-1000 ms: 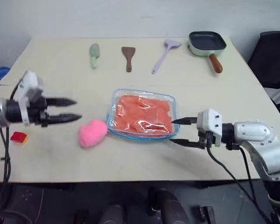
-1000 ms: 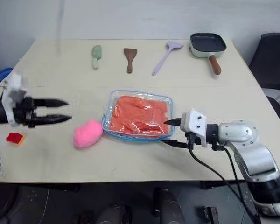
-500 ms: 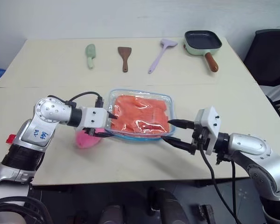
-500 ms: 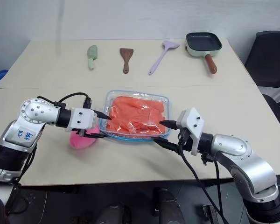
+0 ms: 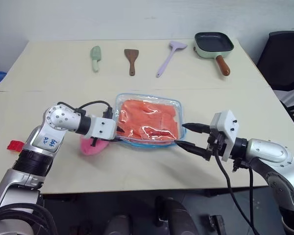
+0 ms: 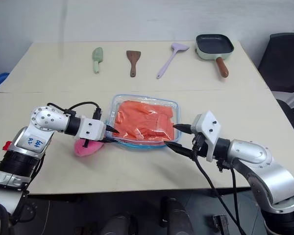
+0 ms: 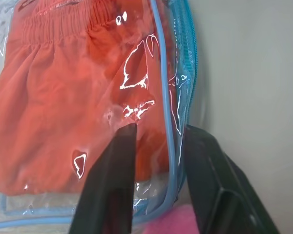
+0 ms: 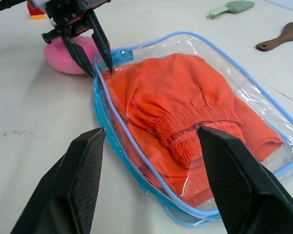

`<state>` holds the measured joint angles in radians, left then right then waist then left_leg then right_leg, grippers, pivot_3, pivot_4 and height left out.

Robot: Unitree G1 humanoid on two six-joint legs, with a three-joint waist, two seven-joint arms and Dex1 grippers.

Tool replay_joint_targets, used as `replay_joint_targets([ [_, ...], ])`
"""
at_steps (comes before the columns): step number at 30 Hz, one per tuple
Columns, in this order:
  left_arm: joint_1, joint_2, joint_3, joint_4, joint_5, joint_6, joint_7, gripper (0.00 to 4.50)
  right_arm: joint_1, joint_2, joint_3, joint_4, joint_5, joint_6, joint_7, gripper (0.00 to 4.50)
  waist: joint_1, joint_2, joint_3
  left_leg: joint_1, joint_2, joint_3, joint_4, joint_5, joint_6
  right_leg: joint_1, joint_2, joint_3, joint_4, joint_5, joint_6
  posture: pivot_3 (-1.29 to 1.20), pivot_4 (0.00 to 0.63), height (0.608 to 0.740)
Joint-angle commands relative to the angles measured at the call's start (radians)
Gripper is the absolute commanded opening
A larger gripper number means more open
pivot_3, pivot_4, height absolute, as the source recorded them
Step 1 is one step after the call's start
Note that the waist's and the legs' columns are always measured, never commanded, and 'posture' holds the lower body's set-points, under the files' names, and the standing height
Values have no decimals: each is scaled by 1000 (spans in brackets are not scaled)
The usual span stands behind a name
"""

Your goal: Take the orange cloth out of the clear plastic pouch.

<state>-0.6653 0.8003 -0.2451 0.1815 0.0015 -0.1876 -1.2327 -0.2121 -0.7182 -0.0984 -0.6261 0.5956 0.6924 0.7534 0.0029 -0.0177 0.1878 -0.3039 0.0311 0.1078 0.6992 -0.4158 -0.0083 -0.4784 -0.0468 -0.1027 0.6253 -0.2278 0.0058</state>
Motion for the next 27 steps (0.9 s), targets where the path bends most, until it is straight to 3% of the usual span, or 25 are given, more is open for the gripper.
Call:
replay_joint_targets([
  [1, -20, -6, 20, 1, -17, -4, -6, 85, -16, -17, -15, -21, 6, -28, 12, 3112, 0, 0, 0, 0, 0, 0, 0, 0, 0, 0, 0, 0, 0, 0, 0, 0, 150, 740],
  [4, -19, -13, 27, -1, -48, 42, -28, 36, -20, -24, -11, -14, 2, -33, 20, 3112, 0, 0, 0, 0, 0, 0, 0, 0, 0, 0, 0, 0, 0, 0, 0, 0, 150, 740],
  [12, -22, -54, 92, -97, -226, 387, -49, 36, -18, -42, -6, -11, -13, -47, 36, 3112, 0, 0, 0, 0, 0, 0, 0, 0, 0, 0, 0, 0, 0, 0, 0, 0, 150, 740],
  [18, -49, -142, 128, -112, -295, 621, 60, 36, 20, -63, 14, -46, -24, -68, 64, 3112, 6, -1, 0, 0, -1, -1, 1, 0, 0, 1, 0, 0, 0, 0, 0, 0, 150, 740],
  [21, -37, -191, 116, -165, -298, 677, 123, 0, 58, -77, 81, -56, -97, -121, 78, 2486, 10, -1, 0, 0, -1, -1, 1, 0, 0, 1, 0, 0, 0, 0, 1, 0, 150, 740],
  [27, 2, -211, 52, -238, -264, 636, 118, 0, -16, -41, 239, 67, -310, -225, 18, 468, 0, -1, 0, 1, 0, 1, 1, 0, 0, 1, 0, 2, 1, 0, 0, 0, 150, 740],
])
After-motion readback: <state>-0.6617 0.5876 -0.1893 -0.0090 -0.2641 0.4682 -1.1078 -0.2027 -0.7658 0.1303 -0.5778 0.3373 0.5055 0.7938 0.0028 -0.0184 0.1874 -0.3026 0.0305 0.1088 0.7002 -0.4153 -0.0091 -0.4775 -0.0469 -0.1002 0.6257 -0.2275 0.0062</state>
